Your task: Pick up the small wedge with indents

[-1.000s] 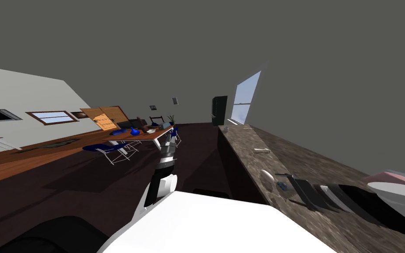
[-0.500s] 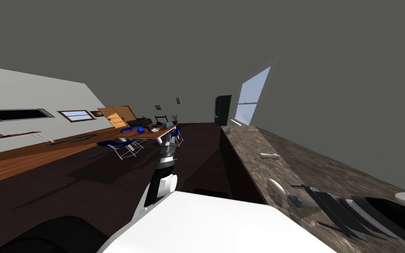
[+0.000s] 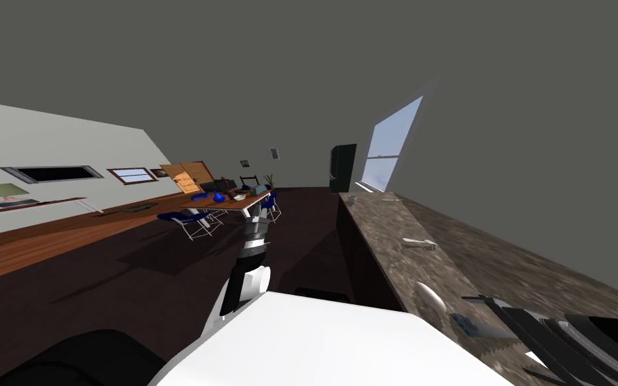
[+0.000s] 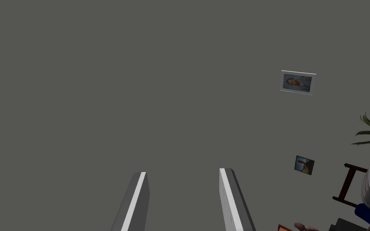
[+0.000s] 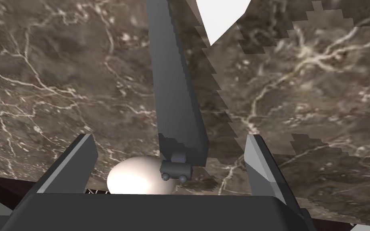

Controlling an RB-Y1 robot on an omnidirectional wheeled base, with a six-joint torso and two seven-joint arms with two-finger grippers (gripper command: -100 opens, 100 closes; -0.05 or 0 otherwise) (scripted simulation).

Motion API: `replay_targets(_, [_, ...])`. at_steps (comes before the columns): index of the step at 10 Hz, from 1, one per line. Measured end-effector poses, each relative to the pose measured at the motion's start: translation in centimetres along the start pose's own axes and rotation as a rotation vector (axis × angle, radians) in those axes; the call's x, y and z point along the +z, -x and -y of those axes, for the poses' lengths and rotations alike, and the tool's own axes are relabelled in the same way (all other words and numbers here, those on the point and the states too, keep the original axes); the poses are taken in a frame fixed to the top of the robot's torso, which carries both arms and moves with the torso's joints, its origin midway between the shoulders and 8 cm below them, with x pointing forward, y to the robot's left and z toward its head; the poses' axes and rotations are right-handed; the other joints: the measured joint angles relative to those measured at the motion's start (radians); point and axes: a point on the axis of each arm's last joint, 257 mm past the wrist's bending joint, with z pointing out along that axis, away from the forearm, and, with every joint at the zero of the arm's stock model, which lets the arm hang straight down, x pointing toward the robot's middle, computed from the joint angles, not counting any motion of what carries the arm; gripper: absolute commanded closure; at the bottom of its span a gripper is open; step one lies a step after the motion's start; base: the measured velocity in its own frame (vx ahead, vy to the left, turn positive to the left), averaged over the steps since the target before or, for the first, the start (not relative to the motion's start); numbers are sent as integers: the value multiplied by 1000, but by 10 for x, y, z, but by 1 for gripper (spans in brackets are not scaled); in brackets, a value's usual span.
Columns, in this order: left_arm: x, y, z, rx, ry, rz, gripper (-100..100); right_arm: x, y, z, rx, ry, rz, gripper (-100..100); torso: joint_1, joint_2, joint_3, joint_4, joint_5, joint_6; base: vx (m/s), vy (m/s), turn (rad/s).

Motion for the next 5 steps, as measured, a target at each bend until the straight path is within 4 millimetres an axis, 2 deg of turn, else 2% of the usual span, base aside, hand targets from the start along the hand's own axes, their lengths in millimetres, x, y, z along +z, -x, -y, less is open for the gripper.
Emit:
replay_targets(1, [0,0,0,0,0,0,0,0,-1,0,-3,3,-3,-100,1,1,1,0,0,0,40,-18,133])
replay_targets(3, [0,0,0,0,0,0,0,-1,-19,-31,-7,66,-46,-100,-1,-2,-1,0,0,0,62,-30,93])
replay_targets(4, [0,0,0,0,0,0,0,-1,-20,-32,-6,69,-50,0,0,-1,0,0,0,0,6,-4,-3])
replay_targets(5, [0,0,0,0,0,0,0,-1,-20,-32,-6,69,-49,-100,1,1,1,0,0,0,11,-1,88])
